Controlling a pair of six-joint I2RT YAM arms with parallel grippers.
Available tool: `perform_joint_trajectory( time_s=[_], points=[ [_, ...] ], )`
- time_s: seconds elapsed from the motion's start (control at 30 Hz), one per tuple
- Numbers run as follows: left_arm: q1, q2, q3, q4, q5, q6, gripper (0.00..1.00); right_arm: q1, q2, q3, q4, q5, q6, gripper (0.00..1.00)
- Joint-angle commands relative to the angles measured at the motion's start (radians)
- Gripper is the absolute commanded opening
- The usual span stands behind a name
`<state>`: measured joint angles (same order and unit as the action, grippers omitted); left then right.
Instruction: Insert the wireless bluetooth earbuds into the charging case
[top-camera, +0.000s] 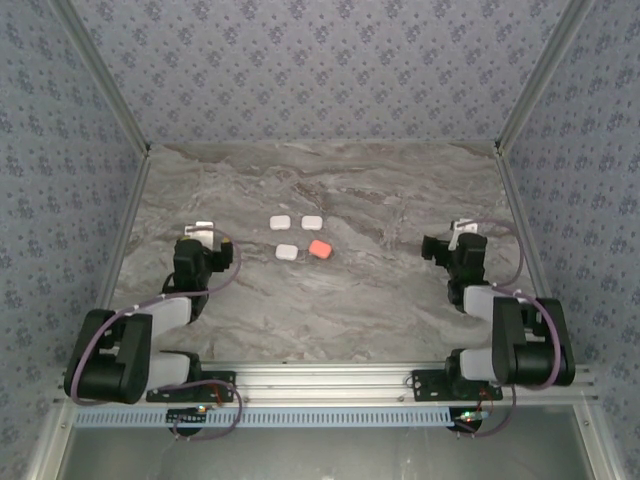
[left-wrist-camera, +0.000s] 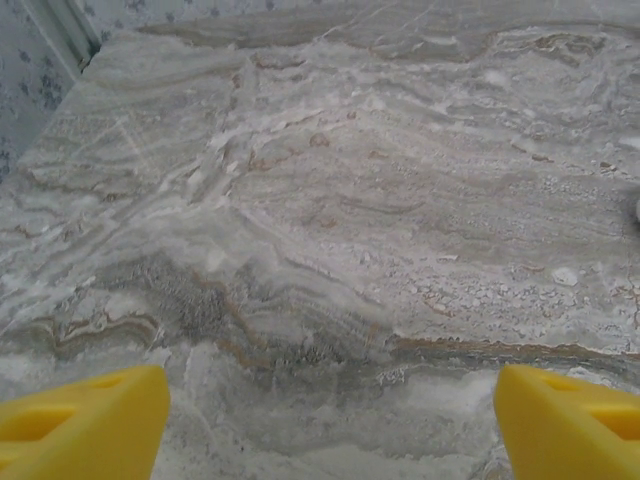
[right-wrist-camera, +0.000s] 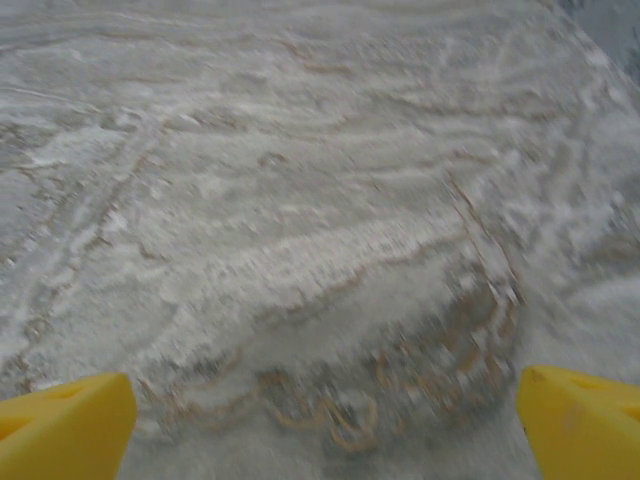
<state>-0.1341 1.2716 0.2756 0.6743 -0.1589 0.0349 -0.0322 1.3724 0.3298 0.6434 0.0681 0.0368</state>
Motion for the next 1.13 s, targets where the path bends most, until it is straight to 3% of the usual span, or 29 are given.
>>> perform_joint_trajectory(
  time_s=[0.0,0.03,0.17,0.27,0.4,0.43,0.6,1.1],
  points=[
    [0.041,0.013,-0.01,0.161,0.097,0.036,0.85,0.012,0.106,0.024,0.197,-0.031,-0.067,1.0],
    [0.061,0.021,-0.013,0.176,0.12,0.031,0.85,0.015,0.152,0.022,0.246,-0.037,-0.073,1.0],
    [0.13,0.139,-0.039,0.346,0.194,-0.006,0.85,0.007,0.148,0.054,0.172,-0.032,-0.064,1.0],
    [0.137,0.246,-0.015,0.4,0.217,-0.005,0.85,-0.002,0.149,0.061,0.159,-0.041,-0.055,1.0],
    [0.142,0.26,0.082,0.245,0.206,-0.016,0.91,-0.003,0.15,0.06,0.165,-0.04,-0.055,1.0],
    [0.155,0.255,0.129,0.142,0.201,-0.032,0.93,-0.003,0.15,0.061,0.167,-0.041,-0.055,1.0],
    [0.184,0.262,0.132,0.145,0.186,-0.075,0.99,0.0,0.151,0.06,0.167,-0.038,-0.057,1.0],
    [0.182,0.261,0.132,0.148,0.182,-0.074,0.99,0.001,0.151,0.061,0.165,-0.038,-0.059,1.0]
  ],
)
